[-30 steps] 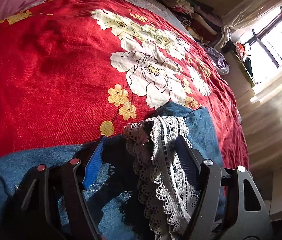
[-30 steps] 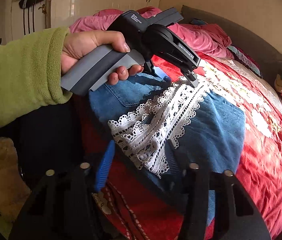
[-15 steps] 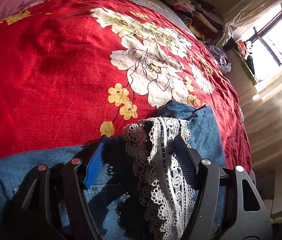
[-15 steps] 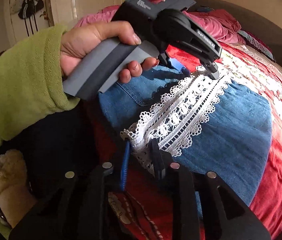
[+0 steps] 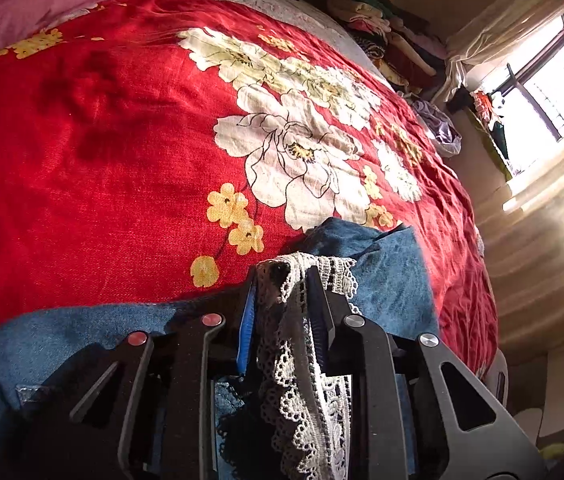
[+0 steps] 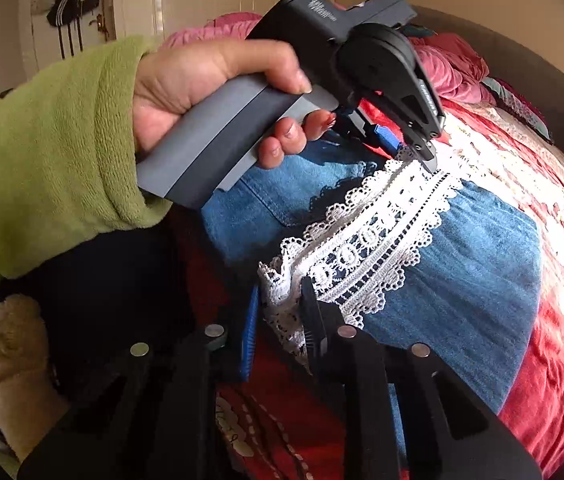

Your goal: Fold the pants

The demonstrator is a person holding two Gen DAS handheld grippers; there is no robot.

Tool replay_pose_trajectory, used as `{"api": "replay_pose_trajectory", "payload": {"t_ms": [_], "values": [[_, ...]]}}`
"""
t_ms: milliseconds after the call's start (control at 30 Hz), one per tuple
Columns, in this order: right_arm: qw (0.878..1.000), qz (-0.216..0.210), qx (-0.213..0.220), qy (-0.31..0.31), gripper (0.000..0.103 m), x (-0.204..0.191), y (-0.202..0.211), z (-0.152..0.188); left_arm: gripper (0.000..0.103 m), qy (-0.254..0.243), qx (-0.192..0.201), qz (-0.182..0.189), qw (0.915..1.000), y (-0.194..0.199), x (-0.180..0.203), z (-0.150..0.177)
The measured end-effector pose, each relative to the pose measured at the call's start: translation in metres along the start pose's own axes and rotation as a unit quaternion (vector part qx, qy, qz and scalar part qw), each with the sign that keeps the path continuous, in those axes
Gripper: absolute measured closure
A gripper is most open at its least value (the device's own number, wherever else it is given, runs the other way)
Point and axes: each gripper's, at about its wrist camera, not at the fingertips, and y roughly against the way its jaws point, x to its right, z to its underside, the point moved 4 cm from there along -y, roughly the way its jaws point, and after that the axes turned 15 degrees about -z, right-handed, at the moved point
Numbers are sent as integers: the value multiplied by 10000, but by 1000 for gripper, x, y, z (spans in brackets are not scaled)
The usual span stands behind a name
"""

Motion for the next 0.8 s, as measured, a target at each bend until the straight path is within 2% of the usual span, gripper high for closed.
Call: {"api": "replay_pose_trajectory", "payload": {"t_ms": [67, 167, 267, 367, 400, 467, 633, 800], "values": [[9999, -20, -62, 77, 84, -1, -1, 3, 87, 10, 123, -18, 9999, 8, -4, 2], [9997, -131, -174, -62, 78, 2, -13, 9, 87, -105, 49, -248, 9996, -3, -5, 8], [9997, -172, -139, -80, 72, 5, -10, 10, 81, -276, 71, -460, 9985, -14, -2, 11], [9995, -277, 73, -155, 66, 4, 9, 7, 77, -325, 146, -508, 9981, -11, -1, 11], [9992, -298, 172, -191, 62, 3, 16, 6, 69, -321, 192, -528, 9979, -7, -1, 11], [9982, -291, 447, -276, 59, 8, 36, 3, 63, -296, 329, -563, 9974, 4, -2, 11], [9957, 234, 640, -624, 58, 34, 63, 10, 61, -339, 762, -751, 9937, 39, 0, 15], [9911, 602, 616, -1018, 58, 60, 69, 23, 53, -497, 916, -853, 9909, 61, 9, 35]]}}
